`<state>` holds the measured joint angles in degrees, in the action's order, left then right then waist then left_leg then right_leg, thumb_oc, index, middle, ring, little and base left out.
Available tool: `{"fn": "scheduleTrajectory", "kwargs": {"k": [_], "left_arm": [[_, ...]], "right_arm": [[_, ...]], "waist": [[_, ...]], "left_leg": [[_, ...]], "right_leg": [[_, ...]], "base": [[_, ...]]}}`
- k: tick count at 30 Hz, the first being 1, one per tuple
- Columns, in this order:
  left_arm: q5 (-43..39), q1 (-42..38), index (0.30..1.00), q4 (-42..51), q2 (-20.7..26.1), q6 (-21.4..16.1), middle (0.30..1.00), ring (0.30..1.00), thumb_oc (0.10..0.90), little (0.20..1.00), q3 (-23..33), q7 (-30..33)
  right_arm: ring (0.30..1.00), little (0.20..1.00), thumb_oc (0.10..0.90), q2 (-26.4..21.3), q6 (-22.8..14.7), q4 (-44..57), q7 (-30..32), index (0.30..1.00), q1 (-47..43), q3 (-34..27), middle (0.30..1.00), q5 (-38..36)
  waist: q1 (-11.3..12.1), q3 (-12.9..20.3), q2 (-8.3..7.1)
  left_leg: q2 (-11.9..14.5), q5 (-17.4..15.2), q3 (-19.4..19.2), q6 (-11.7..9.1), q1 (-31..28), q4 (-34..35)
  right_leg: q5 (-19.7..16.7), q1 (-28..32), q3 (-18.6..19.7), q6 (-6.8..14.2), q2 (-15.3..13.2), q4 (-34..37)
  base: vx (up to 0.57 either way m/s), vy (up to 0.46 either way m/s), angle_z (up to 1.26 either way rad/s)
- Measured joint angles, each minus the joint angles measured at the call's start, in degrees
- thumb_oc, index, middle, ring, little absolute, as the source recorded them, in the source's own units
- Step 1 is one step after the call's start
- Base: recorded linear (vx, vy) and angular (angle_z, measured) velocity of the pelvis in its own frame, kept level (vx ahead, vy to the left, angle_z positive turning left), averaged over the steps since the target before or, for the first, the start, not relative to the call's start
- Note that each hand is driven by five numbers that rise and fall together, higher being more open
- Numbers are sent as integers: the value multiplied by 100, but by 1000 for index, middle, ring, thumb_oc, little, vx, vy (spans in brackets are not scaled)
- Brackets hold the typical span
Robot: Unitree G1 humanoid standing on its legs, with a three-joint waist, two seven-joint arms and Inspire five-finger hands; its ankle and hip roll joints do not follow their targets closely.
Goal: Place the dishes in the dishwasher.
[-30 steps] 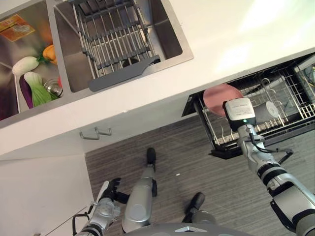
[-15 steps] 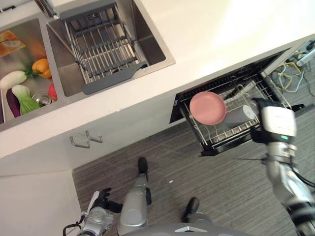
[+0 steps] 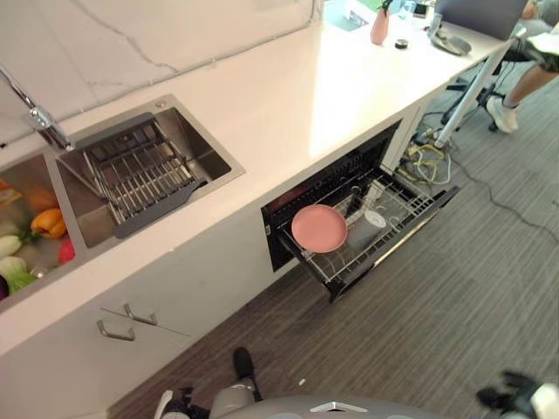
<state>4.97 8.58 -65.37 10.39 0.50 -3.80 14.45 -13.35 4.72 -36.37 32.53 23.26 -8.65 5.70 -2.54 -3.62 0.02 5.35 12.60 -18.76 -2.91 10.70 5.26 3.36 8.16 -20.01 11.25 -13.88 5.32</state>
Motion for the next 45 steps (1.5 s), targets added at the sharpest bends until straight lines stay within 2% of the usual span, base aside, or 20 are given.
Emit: {"fn": "scheduleTrajectory", "kwargs": {"k": [3, 6, 11, 14, 16, 20, 21, 25, 30, 31, 33, 34, 35, 36, 38, 40, 42, 43, 44, 45], "left_arm": [[-10, -1, 900, 5, -52, -16, 900, 900, 800, 900, 4, 19], [-46, 10, 900, 20, -46, -28, 900, 900, 800, 900, 34, 34], [-135, -141, 900, 66, -59, -234, 900, 900, 800, 900, -26, 55], [-341, -129, 900, 53, -27, -248, 900, 900, 800, 900, -25, 65], [-508, -129, 900, 93, 2, -300, 900, 900, 800, 900, -42, 68], [-714, -205, 900, 101, 102, -408, 900, 900, 800, 900, -268, 81], [-755, -213, 900, 119, 115, -462, 900, 900, 800, 900, -265, 83], [-901, -492, 900, 114, 141, -543, 900, 900, 800, 900, -428, 93], [-1008, -815, 900, 169, 144, -624, 900, 900, 800, 900, -507, 128], [-1071, -1017, 900, 165, 153, -658, 900, 900, 800, 900, -500, 130], [-1131, -1184, 900, 171, 157, -654, 900, 900, 800, 900, -499, 112], [-1226, -1229, 900, 167, 185, -689, 900, 900, 800, 900, -477, -8], [-1226, -1229, 900, 167, 185, -689, 900, 900, 800, 900, -477, -8], [-1288, -1233, 900, 138, 201, -688, 900, 900, 800, 900, -474, -182], [-1357, -1263, 900, 33, 195, -637, 900, 900, 800, 900, -482, -427], [-1463, -1266, 900, 37, 196, -635, 900, 900, 800, 900, -475, -517], [-1801, -1288, 900, 156, 148, -623, 900, 900, 800, 900, -420, -651], [-1847, -1291, 900, 220, 145, -618, 900, 900, 800, 900, -421, -692], [-2010, -1293, 900, 334, 145, -581, 900, 900, 800, 900, -362, -752], [-2124, -1281, 900, 389, 148, -538, 900, 900, 800, 900, -248, -795]], "right_arm": [[300, 300, 400, 159, -19, -3, -252, 300, -128, 677, 300, -152], [300, 300, 400, 171, -159, 26, -281, 300, -587, 778, 300, -146], [300, 300, 400, -625, -232, -402, -127, 300, -2560, 908, 300, -171], [300, 300, 400, -913, -219, -707, 53, 300, -3502, 784, 300, -170], [300, 300, 400, -1239, -181, -1468, 122, 300, -4116, 715, 300, -417], [300, 300, 400, -1738, -101, -2203, 96, 300, -4755, 857, 300, -805], [300, 300, 400, -1803, -67, -2200, 63, 300, -4849, 1013, 300, -830], [300, 300, 400, -2252, -21, -2060, 78, 300, -5479, 1459, 300, -811], [300, 300, 400, -2404, 156, -1941, 56, 300, -6327, 1805, 300, -853], [300, 300, 400, -2704, 157, -1914, -37, 300, -6773, 2152, 300, -825], [300, 300, 400, -3031, 114, -1681, -151, 300, -6808, 2353, 300, -714], [300, 300, 400, -3236, 246, -1684, -325, 300, -7232, 3063, 300, -591], [300, 300, 400, -3236, 246, -1684, -325, 300, -7232, 3063, 300, -591], [300, 300, 400, -3442, 518, -1738, -411, 300, -7368, 3649, 300, -425], [300, 300, 400, -3847, 510, -1603, -670, 300, -7420, 4440, 300, 291], [300, 300, 400, -3948, 492, -1406, -813, 300, -7415, 4603, 300, 734], [300, 300, 400, -3678, 262, -890, -832, 300, -7007, 4258, 300, 1081], [321, 321, 414, -3511, 149, -776, -830, 321, -6806, 4149, 321, 1180], [488, 488, 525, -3175, -50, -591, -787, 488, -6272, 3661, 488, 1407], [900, 900, 800, -2719, -208, -455, -728, 900, -5769, 3155, 900, 1503]], "waist": [[-18, -46, 89], [70, -100, 51], [381, -538, 164], [703, -774, 128], [899, -955, 123], [1107, -1144, 116], [1180, -1229, 30], [1154, -1511, 10], [1216, -1740, -12], [1256, -1880, -7], [1370, -1902, -13], [1387, -1906, -20], [1387, -1906, -20], [1363, -1908, -26], [1262, -1908, -26], [1201, -1908, -26], [1147, -1900, -39], [1142, -1894, -48], [1154, -1827, -93], [1163, -1785, -154]], "left_leg": [[-31, 5, 37, 5, 38, -6], [-66, 6, 62, 7, 68, -3], [-126, 115, 309, 141, 643, -10], [-251, 185, 442, 181, 850, -10], [-362, 219, 562, 221, 1054, -11], [-496, 256, 688, 267, 1302, -13], [-518, 252, 691, 265, 1371, -13], [-484, 333, 729, 300, 1786, -15], [-517, 324, 813, 283, 2024, -15], [-518, 395, 866, 354, 2151, -17], [-550, 424, 946, 356, 2221, -18], [-575, 422, 982, 354, 2226, -18], [-575, 422, 982, 354, 2226, -18], [-569, 422, 982, 353, 2221, -18], [-550, 422, 965, 353, 2201, -18], [-517, 422, 951, 353, 2159, -18], [-449, 418, 929, 348, 2034, -18], [-432, 415, 907, 343, 1979, -17], [-418, 397, 878, 318, 1929, -17], [-413, 396, 878, 318, 1814, -17]], "right_leg": [[-7, -2, -27, 12, -12, 22], [-6, -3, -69, 12, -35, 19], [-80, -397, -314, 65, 3, -14], [-89, -492, -485, 81, -59, 8], [-96, -554, -626, 93, -97, 21], [-98, -700, -658, 96, -177, 20], [-102, -749, -680, 102, -189, 23], [-137, -1134, -710, 163, -137, 27], [-150, -1311, -782, 183, -128, 31], [-163, -1386, -840, 204, -97, 29], [-164, -1403, -856, 203, -107, 29], [-177, -1375, -878, 193, -108, 28], [-177, -1375, -878, 193, -108, 28], [-207, -1367, -890, 185, -101, 28], [-236, -1366, -889, 183, -91, 27], [-236, -1344, -875, 184, -67, 28], [-237, -1239, -847, 182, -7, 25], [-237, -1196, -846, 182, 6, 24], [-236, -1150, -840, 181, 7, 18], [-236, -1038, -837, 181, -9, -9]], "base": [[34, 7, 5], [-15, 47, 9], [-47, 41, 28], [10, 34, 28], [62, 54, 34], [35, 42, 27], [35, 39, 7], [7, 6, 3], [47, 12, 10], [37, 0, 19], [75, 26, 27], [63, 33, 17], [52, 26, 12], [32, 7, 1], [34, 10, -5], [22, 2, -9], [45, 22, -10], [45, 30, -5], [37, 36, 4], [50, 50, 9]]}}
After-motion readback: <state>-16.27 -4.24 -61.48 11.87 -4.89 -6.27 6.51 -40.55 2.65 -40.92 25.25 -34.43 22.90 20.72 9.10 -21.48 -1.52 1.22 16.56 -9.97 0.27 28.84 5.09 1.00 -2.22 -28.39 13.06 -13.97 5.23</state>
